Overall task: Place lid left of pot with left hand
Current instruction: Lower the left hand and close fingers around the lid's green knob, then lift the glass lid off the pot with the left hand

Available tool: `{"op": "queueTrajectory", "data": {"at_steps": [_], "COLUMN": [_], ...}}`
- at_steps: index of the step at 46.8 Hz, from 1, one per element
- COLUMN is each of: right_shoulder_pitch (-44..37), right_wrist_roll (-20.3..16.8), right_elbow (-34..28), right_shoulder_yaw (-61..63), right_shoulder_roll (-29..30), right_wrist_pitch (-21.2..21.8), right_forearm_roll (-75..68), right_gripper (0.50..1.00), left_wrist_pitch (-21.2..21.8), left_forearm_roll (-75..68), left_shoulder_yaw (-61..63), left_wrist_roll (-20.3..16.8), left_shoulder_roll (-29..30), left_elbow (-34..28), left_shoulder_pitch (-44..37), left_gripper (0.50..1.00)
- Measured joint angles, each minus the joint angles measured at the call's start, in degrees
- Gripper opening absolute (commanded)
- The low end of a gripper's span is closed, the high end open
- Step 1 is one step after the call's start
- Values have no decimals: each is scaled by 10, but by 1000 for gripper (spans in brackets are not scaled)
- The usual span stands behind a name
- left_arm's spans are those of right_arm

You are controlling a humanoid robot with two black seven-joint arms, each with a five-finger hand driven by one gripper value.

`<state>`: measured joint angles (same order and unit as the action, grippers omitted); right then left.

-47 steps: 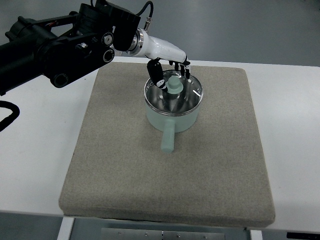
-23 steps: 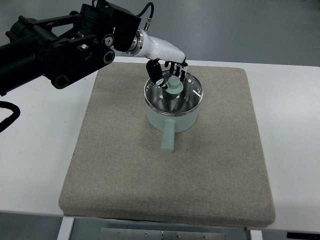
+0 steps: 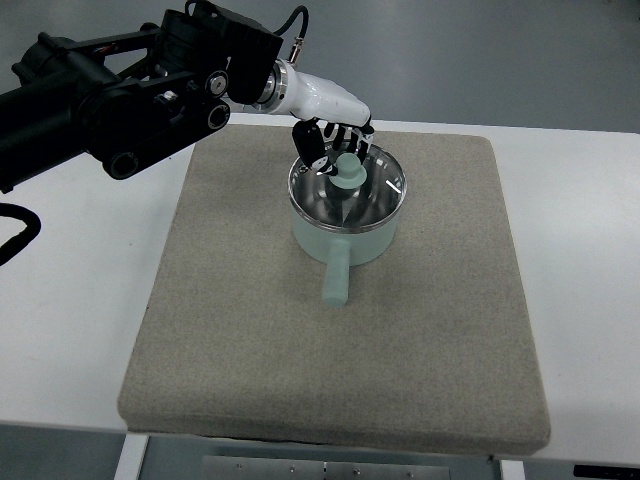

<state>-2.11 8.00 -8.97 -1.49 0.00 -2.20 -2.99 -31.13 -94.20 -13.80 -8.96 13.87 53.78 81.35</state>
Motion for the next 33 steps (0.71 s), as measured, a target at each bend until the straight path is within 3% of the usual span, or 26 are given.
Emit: {"op": "queueTrajectory", "data": {"at_steps": [16,25,29,33], "right_shoulder_pitch": [0,0,0,0], "right_wrist_roll": [0,0,0,0], "right_elbow": [0,0,0,0], "right_shoulder_yaw": [0,0,0,0], "right_shoulder_roll": [0,0,0,0], "right_wrist_pitch": [0,0,0,0], "right_forearm_roll": [0,0,0,0], "right_gripper": [924,924,924,924], "left_wrist_pitch": [4,9,9,9], "left_forearm_roll": [0,1,1,1], "left_shoulder_yaw": [0,0,0,0], "left_wrist_roll": [0,0,0,0], "left_shoulder_roll": [-7,-8,-8,-8], "left_elbow": [-1,1,4,5], "left_shoulder_pitch": [-2,-2,-1,-1], "left_gripper": [653,651,630,557]}}
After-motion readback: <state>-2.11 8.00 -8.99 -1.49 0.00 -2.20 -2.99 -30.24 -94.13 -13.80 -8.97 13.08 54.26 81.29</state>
